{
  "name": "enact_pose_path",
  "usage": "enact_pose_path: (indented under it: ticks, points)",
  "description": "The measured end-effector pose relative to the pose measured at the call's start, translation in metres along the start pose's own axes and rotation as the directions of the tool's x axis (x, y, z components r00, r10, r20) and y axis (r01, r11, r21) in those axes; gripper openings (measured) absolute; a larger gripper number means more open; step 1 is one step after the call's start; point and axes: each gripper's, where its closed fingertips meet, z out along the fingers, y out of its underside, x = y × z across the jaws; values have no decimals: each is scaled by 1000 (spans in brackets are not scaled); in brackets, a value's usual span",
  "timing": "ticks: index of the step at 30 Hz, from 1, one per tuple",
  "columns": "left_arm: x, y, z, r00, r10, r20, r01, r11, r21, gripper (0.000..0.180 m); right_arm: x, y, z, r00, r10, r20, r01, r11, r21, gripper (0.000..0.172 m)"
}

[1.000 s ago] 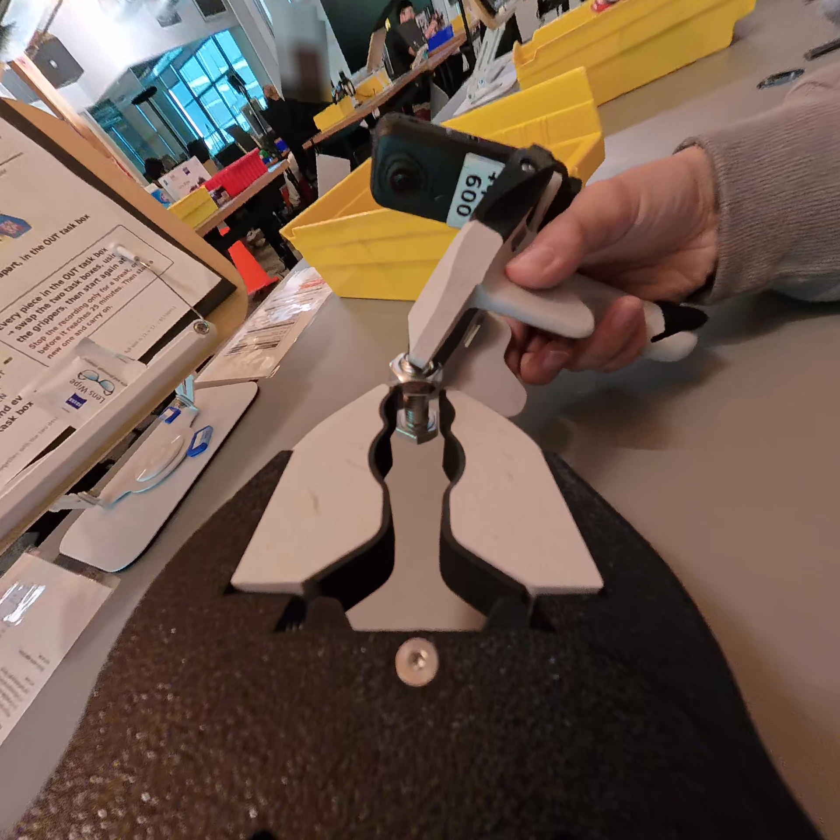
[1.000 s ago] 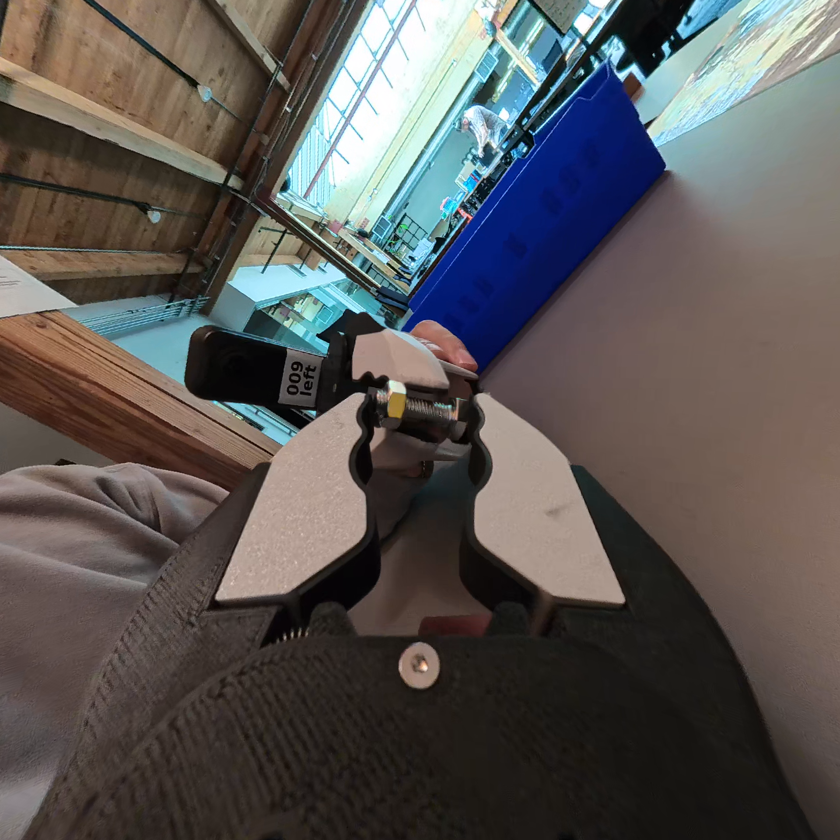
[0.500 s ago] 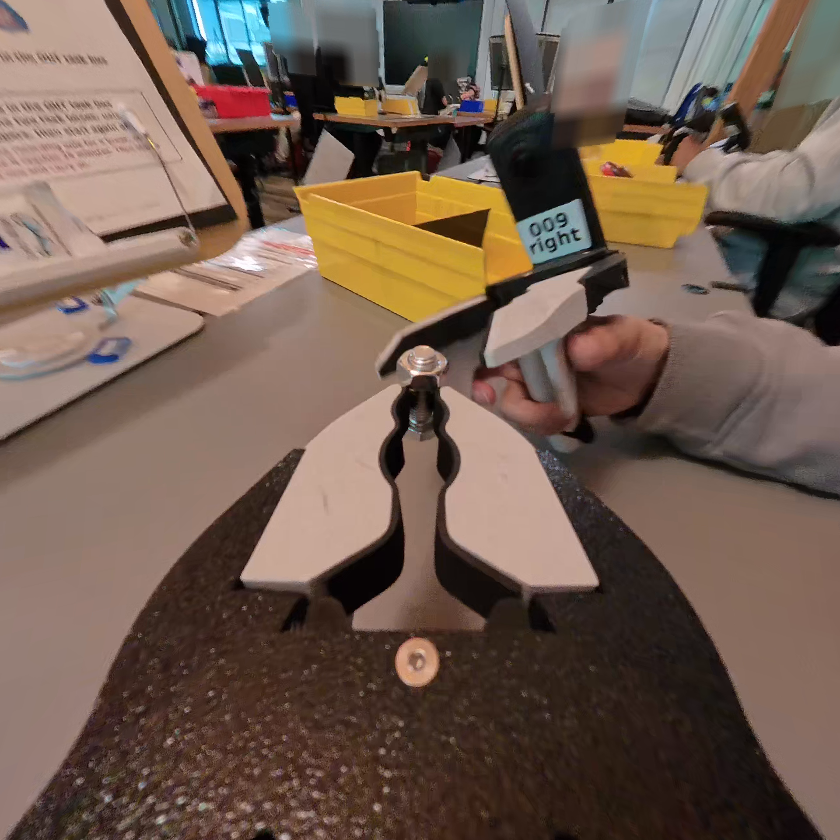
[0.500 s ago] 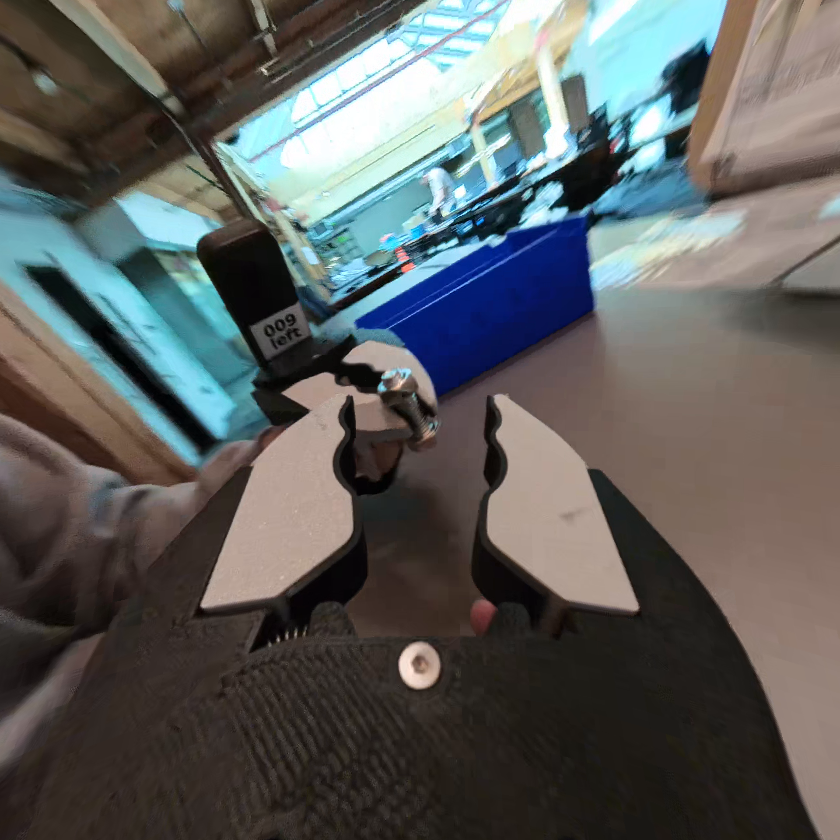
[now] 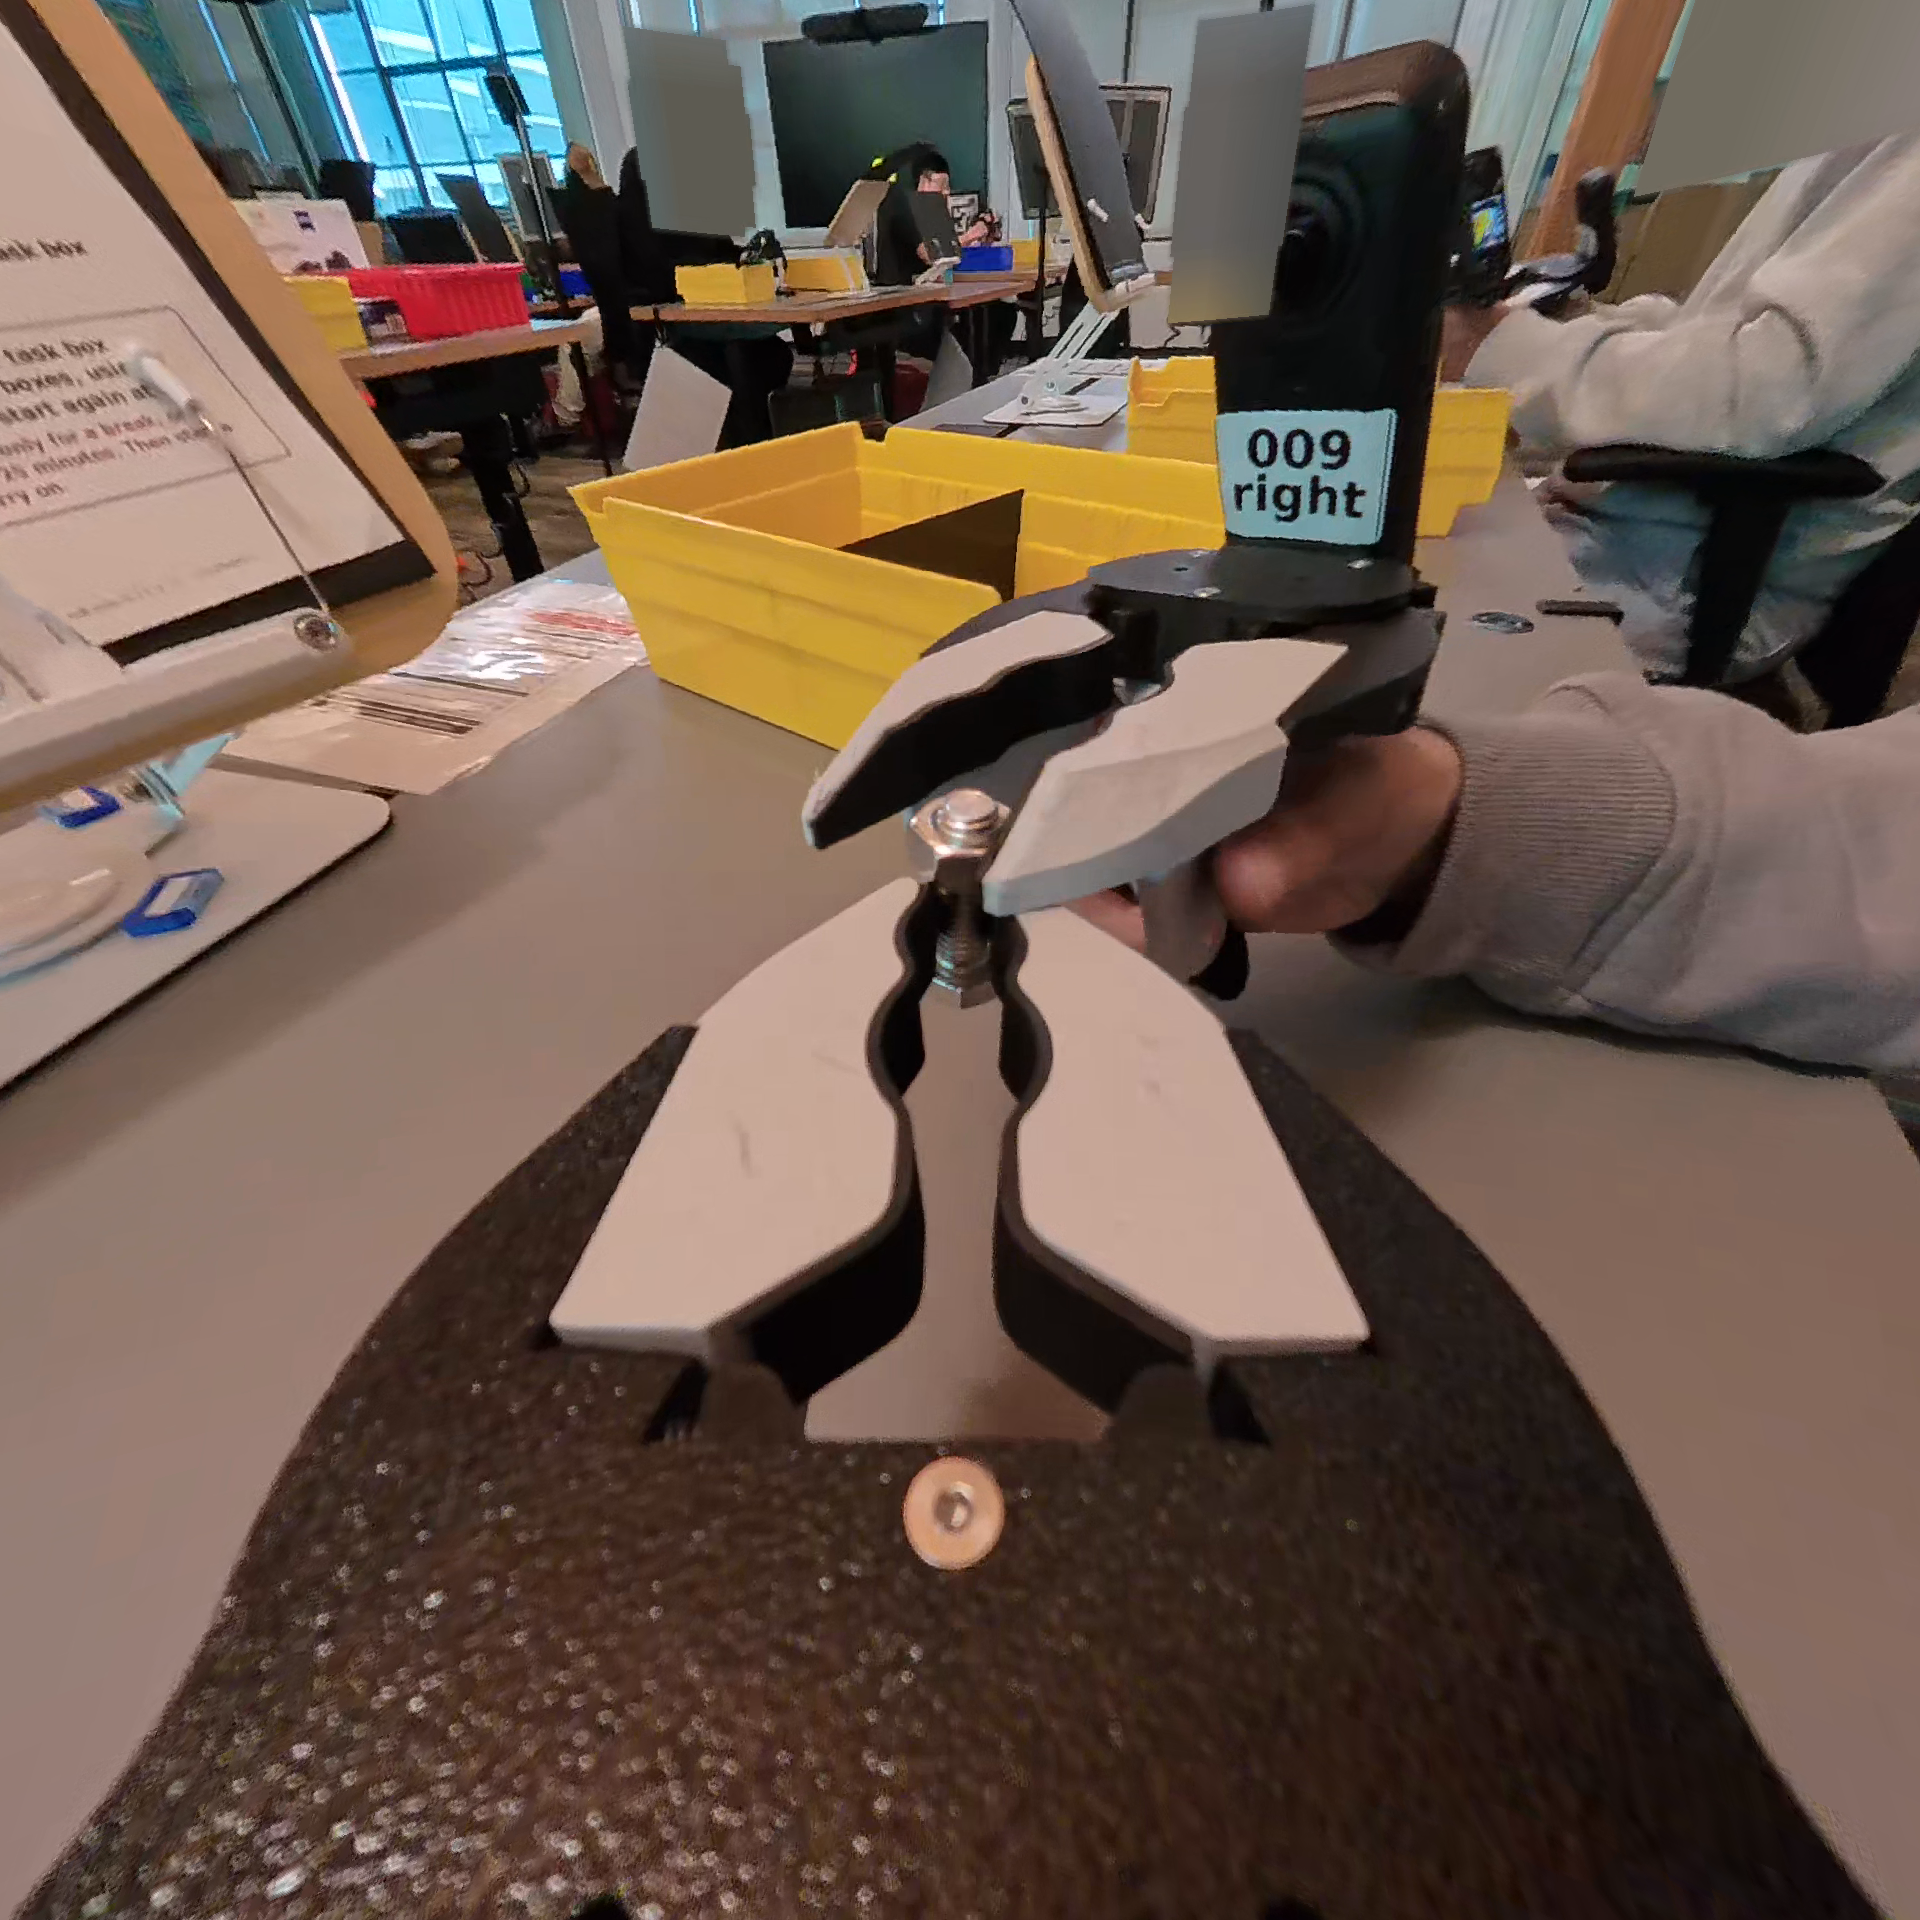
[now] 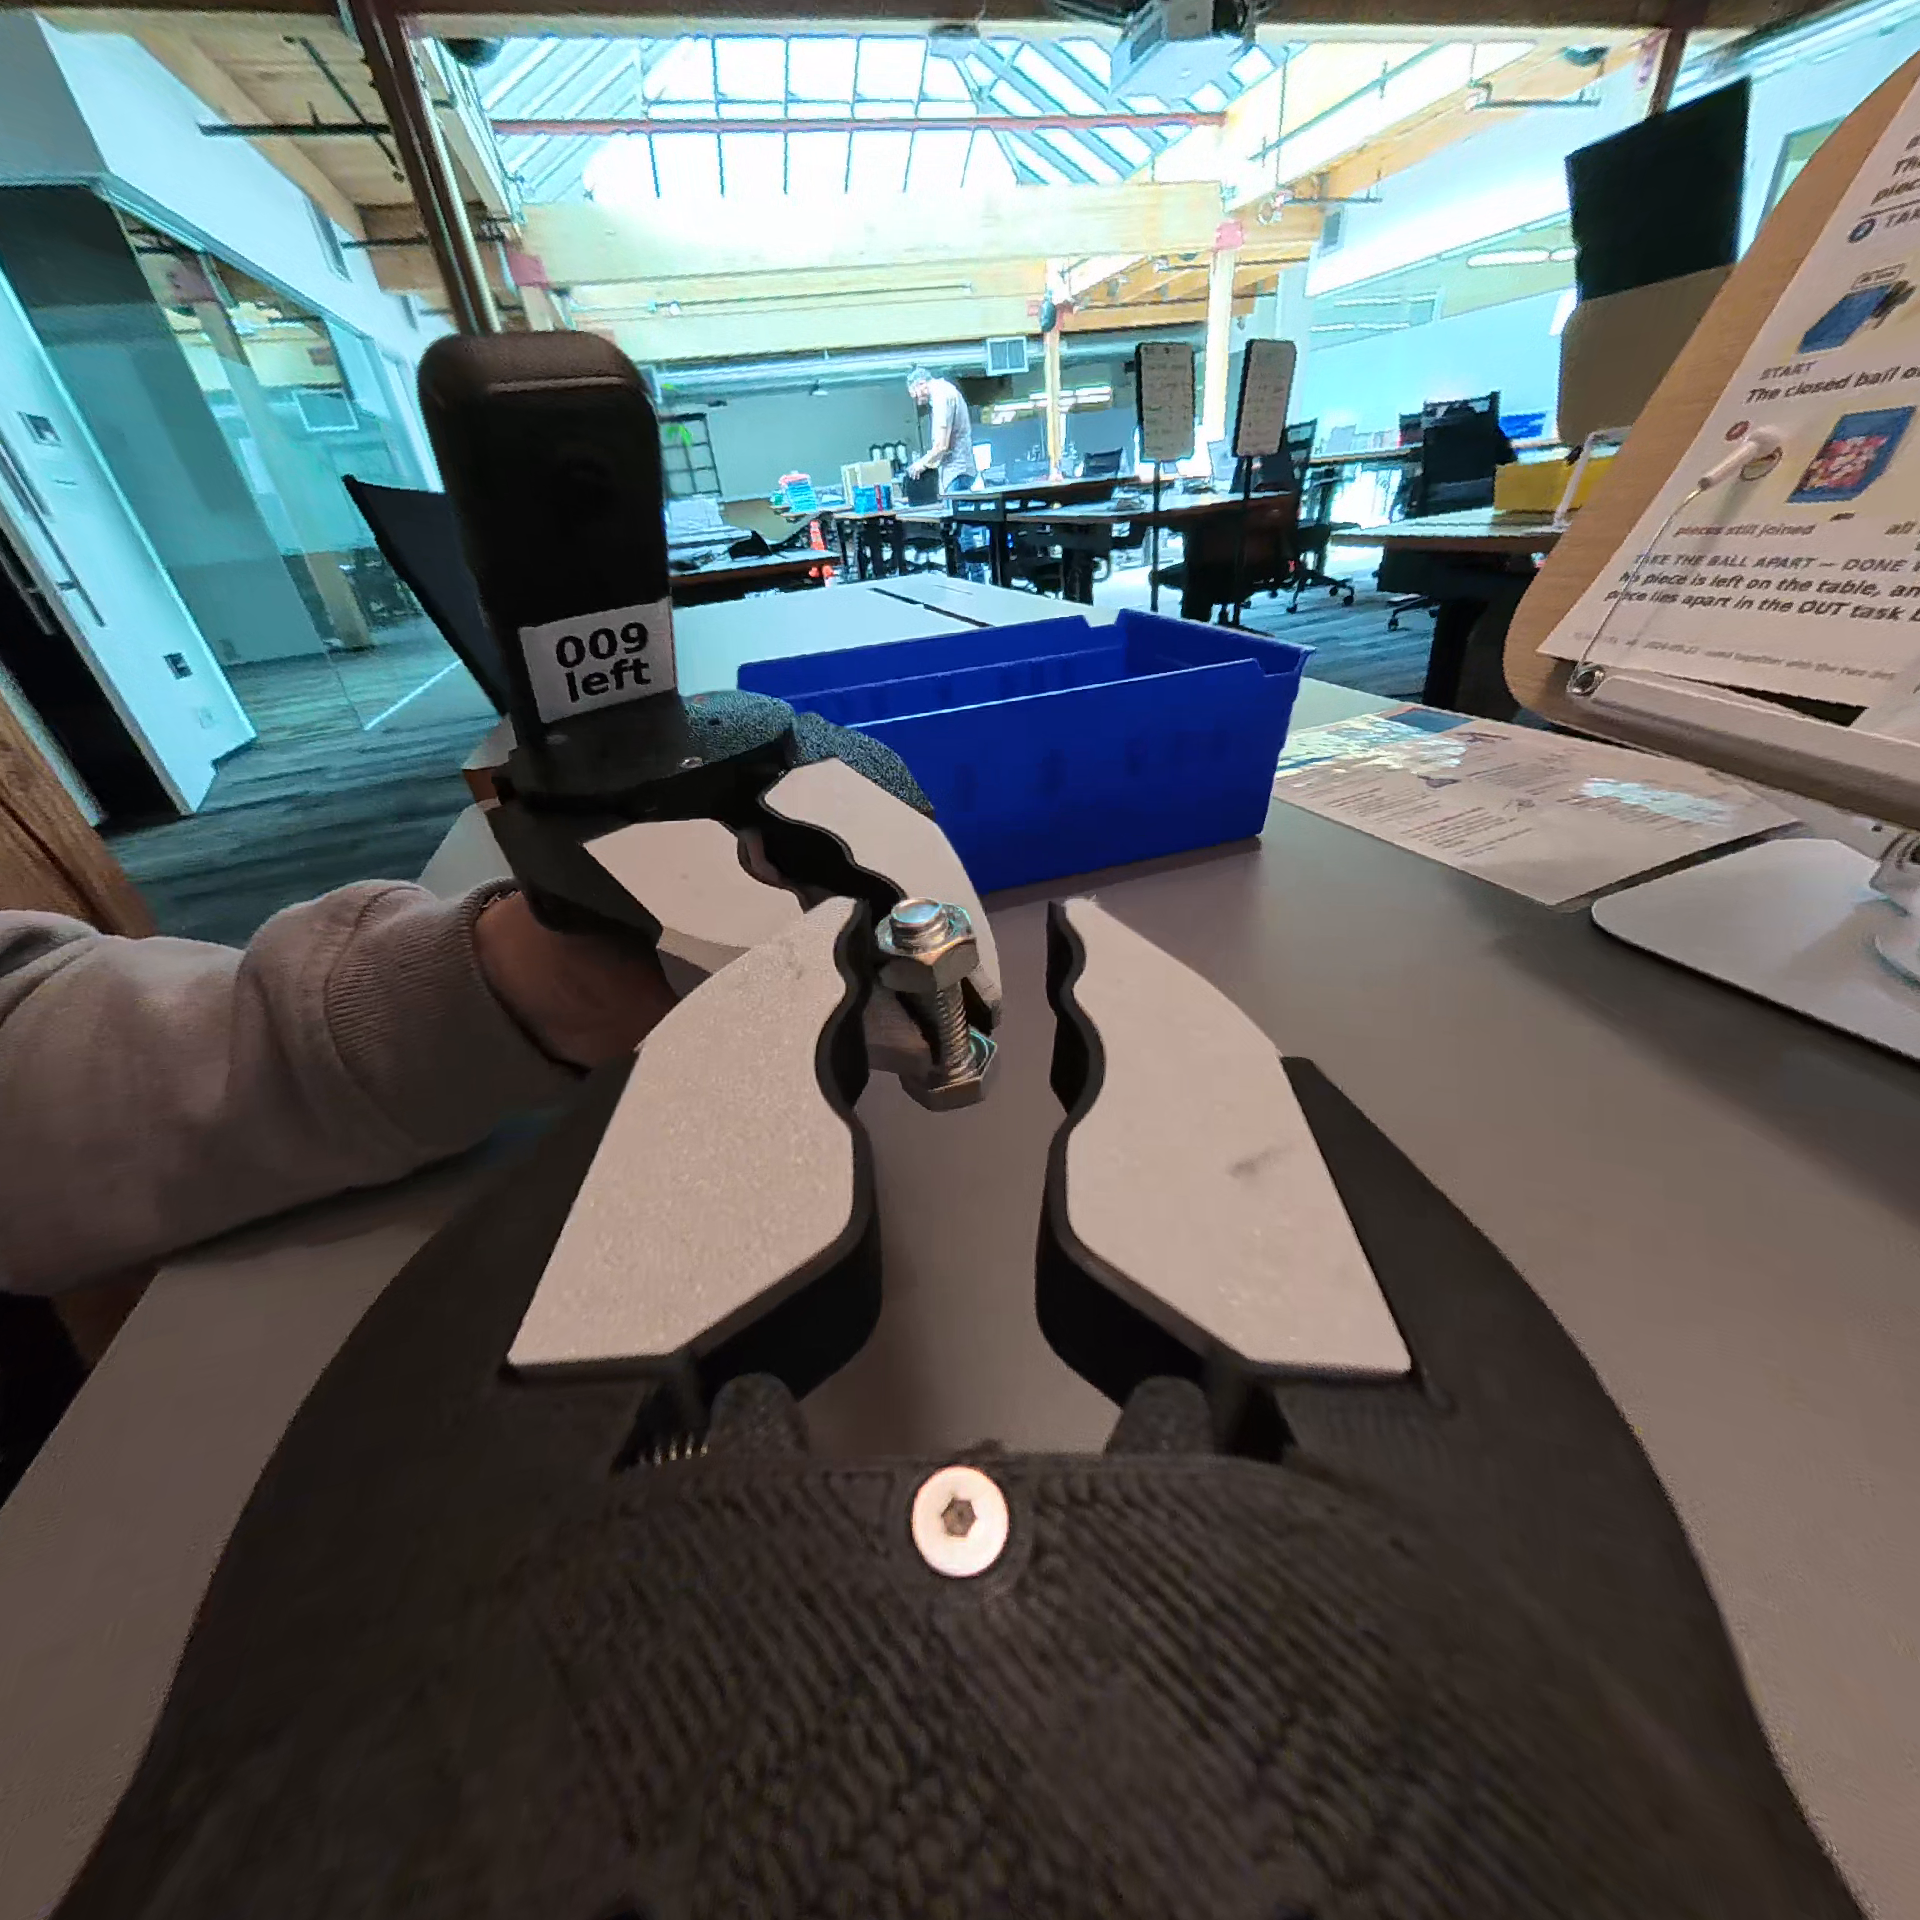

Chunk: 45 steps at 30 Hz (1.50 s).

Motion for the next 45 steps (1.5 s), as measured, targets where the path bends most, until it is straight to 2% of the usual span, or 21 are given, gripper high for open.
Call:
enact_pose_path:
  ticks: [2, 4, 6, 7, 10, 12, 14, 18, 21, 22, 23, 24, 25, 28, 31, 37, 42, 45]
  points:
    - [-4, 1, -1, 999, 29, 32, -28, 1000, -12, 9, 5, 0, -3, 1000, -21, -15, 20, 999, -35, 36]
    - [-14, -5, -9, 997, 12, 76, -14, 1000, 22, 9, 22, -4, -13, 991, -48, -121, 41, 998, -54, 40]
    - [-17, -16, -19, 998, -31, 54, 26, 995, 94, 9, 57, -3, -31, 944, -81, -320, 58, 995, -81, 39]
    - [-21, -17, -22, 997, -36, 70, 29, 995, 97, 9, 59, -6, -34, 942, -75, -327, 56, 996, -66, 39]
    - [-20, -12, -18, 997, -28, 72, 23, 997, 76, 9, 26, -23, -25, 992, 31, -119, -24, 998, 61, 37]
    - [-12, -12, -12, 999, -35, 38, 32, 996, 80, 9, 11, -30, -19, 998, 31, -63, -24, 994, 105, 35]
    - [-5, -14, -8, 999, -34, 15, 33, 995, 92, 8, 2, -26, -13, 1000, 4, -29, -1, 997, 83, 36]
    - [6, -19, -4, 996, -70, -50, 76, 989, 128, 8, 0, -16, -7, 999, -15, -29, 16, 999, 42, 36]
    - [2, -29, -10, 988, -136, -73, 149, 967, 207, 9, 6, -23, -12, 999, 29, -43, -26, 997, 70, 46]
    - [0, -36, -16, 982, -165, -95, 185, 947, 263, 9, 16, -25, -16, 995, 64, -83, -57, 995, 85, 39]
    - [-1, -44, -23, 974, -186, -127, 218, 921, 324, 9, 32, -24, -23, 983, 92, -161, -77, 992, 95, 26]
    - [-4, -49, -29, 970, -203, -137, 239, 902, 360, 8, 45, -21, -29, 970, 117, -214, -97, 990, 103, 36]
    - [-7, -49, -30, 970, -208, -123, 239, 901, 363, 8, 45, -21, -31, 972, 132, -192, -113, 988, 107, 43]
    - [-8, -42, -26, 978, -185, -92, 206, 918, 339, 8, 19, -36, -27, 990, 137, -29, -130, 976, 174, 43]
    - [-1, -44, -22, 985, -150, -88, 171, 924, 341, 9, -6, -46, -18, 993, 93, 66, -106, 970, 217, 43]
    - [13, -40, -8, 991, -97, -87, 119, 945, 305, 8, -19, -42, -10, 994, 50, 94, -68, 979, 193, 41]
    - [19, -41, -3, 992, -86, -91, 110, 946, 304, 8, -15, -43, -13, 996, 49, 78, -64, 976, 206, 30]
    - [10, -45, -10, 993, -103, -54, 115, 934, 338, 9, -6, -46, -19, 998, 51, 38, -58, 977, 205, 35]
